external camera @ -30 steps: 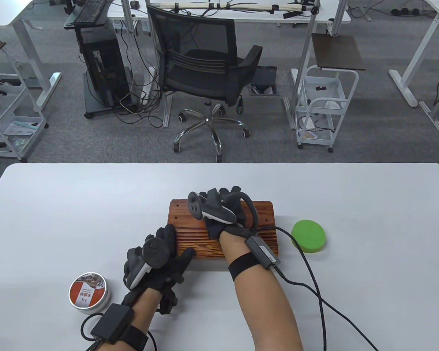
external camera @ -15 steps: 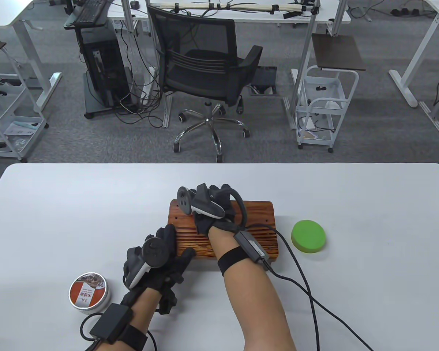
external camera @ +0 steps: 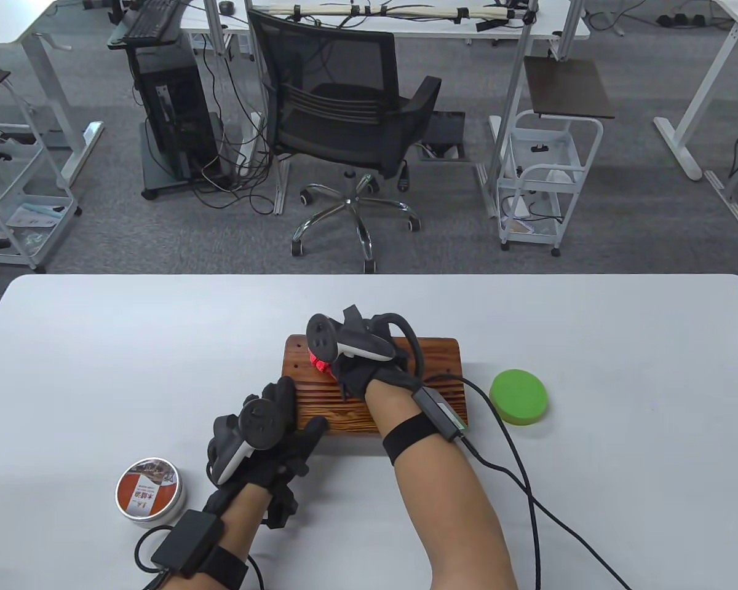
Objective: Dip and apply wood wax on stool
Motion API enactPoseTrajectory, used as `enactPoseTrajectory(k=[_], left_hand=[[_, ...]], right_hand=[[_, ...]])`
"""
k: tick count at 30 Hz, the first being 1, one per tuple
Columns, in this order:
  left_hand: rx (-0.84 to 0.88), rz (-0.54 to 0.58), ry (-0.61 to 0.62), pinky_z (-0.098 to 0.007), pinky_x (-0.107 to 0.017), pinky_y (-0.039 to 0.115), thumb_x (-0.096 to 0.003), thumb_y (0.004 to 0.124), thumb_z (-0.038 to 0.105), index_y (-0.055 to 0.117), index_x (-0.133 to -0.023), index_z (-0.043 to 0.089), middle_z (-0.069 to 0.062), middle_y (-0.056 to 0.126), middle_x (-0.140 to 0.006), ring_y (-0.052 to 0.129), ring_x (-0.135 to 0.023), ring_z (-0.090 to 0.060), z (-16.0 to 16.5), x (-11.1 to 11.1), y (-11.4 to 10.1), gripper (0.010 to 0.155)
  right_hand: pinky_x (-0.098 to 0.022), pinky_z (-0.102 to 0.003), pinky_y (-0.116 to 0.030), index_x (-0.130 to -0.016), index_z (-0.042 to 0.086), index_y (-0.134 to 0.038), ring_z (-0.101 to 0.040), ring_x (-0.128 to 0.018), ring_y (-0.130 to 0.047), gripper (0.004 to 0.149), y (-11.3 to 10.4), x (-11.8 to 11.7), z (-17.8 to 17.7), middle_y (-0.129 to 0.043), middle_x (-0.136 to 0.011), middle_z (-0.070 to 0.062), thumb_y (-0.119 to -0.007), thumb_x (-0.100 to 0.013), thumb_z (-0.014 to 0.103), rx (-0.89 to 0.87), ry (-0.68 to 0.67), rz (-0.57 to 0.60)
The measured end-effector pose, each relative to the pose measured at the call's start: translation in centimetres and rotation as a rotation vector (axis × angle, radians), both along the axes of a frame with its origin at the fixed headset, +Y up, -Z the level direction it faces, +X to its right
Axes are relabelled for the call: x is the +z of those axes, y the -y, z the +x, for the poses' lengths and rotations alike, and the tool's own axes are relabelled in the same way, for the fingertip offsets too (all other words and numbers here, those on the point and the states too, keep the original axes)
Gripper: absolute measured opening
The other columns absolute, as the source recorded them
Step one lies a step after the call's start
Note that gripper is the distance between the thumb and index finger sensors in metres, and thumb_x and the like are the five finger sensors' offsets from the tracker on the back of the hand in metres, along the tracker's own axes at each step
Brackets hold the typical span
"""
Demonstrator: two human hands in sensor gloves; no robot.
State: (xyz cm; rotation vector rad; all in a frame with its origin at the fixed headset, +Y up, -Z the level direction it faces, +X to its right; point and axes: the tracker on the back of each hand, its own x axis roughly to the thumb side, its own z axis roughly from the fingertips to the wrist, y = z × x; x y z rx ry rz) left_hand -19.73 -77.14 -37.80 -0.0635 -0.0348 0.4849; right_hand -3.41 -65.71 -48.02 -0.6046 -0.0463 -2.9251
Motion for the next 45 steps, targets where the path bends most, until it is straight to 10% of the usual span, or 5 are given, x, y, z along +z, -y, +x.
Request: enactPoseTrajectory(k=[5,16,25,35,45], left_hand=[[0.009,-0.002,0.000,-0.084,-0.067,0.027,-0.0460,0.064,0.083,0.018,-0.120,0.024,-0.020,0.032,-0.128,0.028,-0.112,-0.056,0.0,0.0,0.0,0.105],[0.006,0.002,-0.002,-0.084,-0.067,0.028,-0.0458,0.064,0.083,0.019,-0.120,0.024,-0.020,0.033,-0.128,0.031,-0.112,-0.056,0.0,0.0,0.0,0.105],[0.004,-0.001,-0.002,-0.084,-0.067,0.027,-0.0459,0.064,0.083,0.019,-0.120,0.024,-0.020,0.033,-0.128,0.031,-0.112,-0.056,0.0,-0.1,0.0,0.105],[0.004,0.000,0.000,-0.084,-0.067,0.027,-0.0457,0.064,0.083,0.018,-0.120,0.024,-0.020,0.034,-0.128,0.031,-0.112,-0.056,-0.1,-0.1,0.0,0.105],[0.002,0.000,0.001,-0.084,-0.067,0.027,-0.0458,0.064,0.083,0.019,-0.120,0.024,-0.020,0.034,-0.128,0.031,-0.112,-0.056,-0.1,-0.1,0.1,0.105]], right_hand=[[-0.072,-0.066,-0.060,-0.106,0.030,-0.070,-0.032,-0.093,-0.084,0.066,0.6,-1.1,2.7,-0.083,-0.104,-0.001,-0.091,-0.044,0.038,0.036,0.169,0.053],[-0.073,-0.066,-0.059,-0.105,0.031,-0.070,-0.029,-0.093,-0.084,0.066,0.5,2.2,1.2,-0.083,-0.104,0.001,-0.091,-0.043,0.039,0.081,-0.118,0.053],[-0.072,-0.066,-0.060,-0.105,0.028,-0.071,-0.030,-0.088,-0.088,0.066,0.8,-0.5,5.3,-0.085,-0.101,-0.001,-0.091,-0.043,0.039,0.088,0.130,0.104],[-0.074,-0.066,-0.058,-0.104,0.028,-0.072,-0.028,-0.089,-0.087,0.066,0.5,2.6,2.8,-0.086,-0.101,0.000,-0.092,-0.042,0.039,0.116,-0.111,0.067],[-0.073,-0.067,-0.059,-0.104,0.026,-0.073,-0.030,-0.087,-0.088,0.066,0.6,-0.6,8.2,-0.086,-0.100,-0.002,-0.092,-0.043,0.038,0.047,0.172,0.058]])
